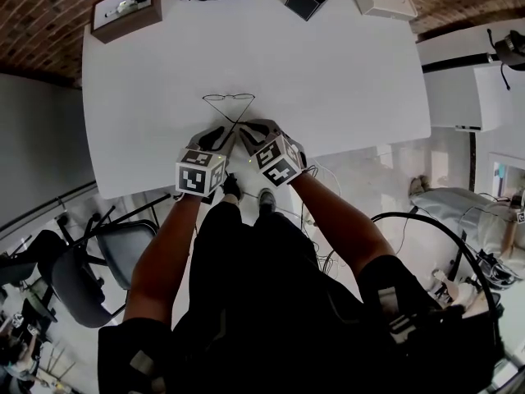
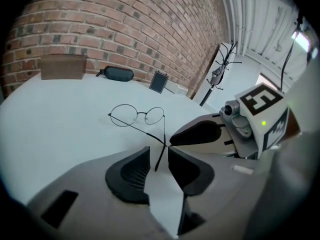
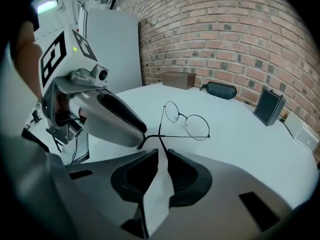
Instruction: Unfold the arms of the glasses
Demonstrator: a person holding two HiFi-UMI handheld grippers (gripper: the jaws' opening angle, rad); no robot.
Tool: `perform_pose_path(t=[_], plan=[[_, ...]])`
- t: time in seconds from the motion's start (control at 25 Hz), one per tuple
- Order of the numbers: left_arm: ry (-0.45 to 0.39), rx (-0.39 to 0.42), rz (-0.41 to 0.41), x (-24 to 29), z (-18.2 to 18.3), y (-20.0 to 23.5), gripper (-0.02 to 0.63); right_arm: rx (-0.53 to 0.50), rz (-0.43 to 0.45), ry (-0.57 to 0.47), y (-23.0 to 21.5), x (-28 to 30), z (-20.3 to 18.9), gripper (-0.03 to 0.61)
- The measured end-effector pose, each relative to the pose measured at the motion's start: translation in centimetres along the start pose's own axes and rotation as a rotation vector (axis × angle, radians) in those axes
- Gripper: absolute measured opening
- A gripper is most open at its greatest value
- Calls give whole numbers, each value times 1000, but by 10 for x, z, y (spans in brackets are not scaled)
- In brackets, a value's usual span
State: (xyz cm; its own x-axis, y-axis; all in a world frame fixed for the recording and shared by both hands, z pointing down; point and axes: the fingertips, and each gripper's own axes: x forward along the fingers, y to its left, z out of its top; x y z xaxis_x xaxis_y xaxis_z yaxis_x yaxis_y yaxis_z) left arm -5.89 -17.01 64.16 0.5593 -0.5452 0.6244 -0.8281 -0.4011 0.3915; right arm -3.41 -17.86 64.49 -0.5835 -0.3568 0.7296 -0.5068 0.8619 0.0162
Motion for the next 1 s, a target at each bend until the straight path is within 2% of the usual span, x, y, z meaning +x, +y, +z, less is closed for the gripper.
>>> perform_pose_path(t=[0.08,0.2,0.32,0.48,0.64,0.76,1.0], plan=[[-34,-32,30,-8,8,11,107,79,6,-35,-2,-6,5,28],[-79,-75,74,-14,24,27,107,268,-37,-62,-15,-13,9,48],[-94,-82,94,-10,36,33,107,448,-103,-85,-33,-16,10,57],[-109,-130,143,-4,49,41,111,613,-121,-123,-46,-15,23,78],[-84,-180,186,5,49,44,121,726,-141,-104,-48,-7,26,81],[-58,-177,199,11,46,45,121,819,-177,-72,-50,-4,18,83],[-22,-114,195,15,48,48,120,790,-171,-33,-53,1,12,81]])
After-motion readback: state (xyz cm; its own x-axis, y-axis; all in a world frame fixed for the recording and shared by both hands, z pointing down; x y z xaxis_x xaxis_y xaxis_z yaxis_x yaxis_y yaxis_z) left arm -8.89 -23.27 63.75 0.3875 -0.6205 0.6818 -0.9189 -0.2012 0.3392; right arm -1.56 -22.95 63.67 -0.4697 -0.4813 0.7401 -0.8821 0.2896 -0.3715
